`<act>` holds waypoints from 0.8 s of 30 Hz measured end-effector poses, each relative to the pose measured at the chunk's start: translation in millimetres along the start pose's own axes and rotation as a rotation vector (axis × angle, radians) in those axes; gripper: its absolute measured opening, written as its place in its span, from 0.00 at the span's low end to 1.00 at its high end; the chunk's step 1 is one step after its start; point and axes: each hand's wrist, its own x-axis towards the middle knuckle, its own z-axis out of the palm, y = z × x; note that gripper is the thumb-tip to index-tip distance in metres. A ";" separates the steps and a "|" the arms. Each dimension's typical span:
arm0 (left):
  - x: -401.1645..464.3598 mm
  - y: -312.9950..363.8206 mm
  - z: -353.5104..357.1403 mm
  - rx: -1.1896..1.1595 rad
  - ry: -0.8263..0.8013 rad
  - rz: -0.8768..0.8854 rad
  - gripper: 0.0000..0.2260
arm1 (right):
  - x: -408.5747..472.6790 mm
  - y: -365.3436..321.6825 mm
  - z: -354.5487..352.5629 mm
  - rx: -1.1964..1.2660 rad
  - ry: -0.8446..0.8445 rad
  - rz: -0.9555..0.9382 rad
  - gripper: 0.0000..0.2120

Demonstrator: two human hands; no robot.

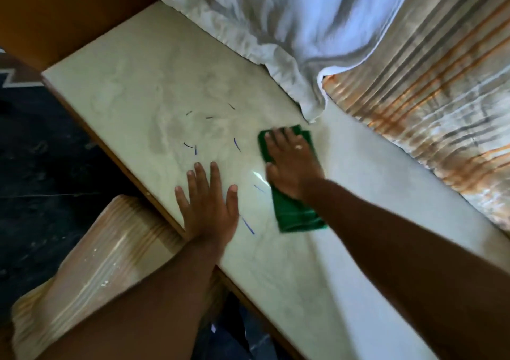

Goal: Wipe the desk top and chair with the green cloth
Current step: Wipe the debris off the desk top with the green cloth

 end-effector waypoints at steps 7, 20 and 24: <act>25.7 -44.1 -36.7 -0.416 0.100 0.081 0.32 | -118.6 19.3 6.2 0.027 -0.219 -0.382 0.37; 211.6 -118.5 -56.3 0.167 -0.043 0.218 0.34 | -120.7 -82.5 19.6 0.186 -0.170 -0.063 0.44; 214.2 -120.8 -48.4 0.102 -0.038 0.217 0.35 | -118.7 -6.7 -0.1 0.177 -0.179 0.028 0.41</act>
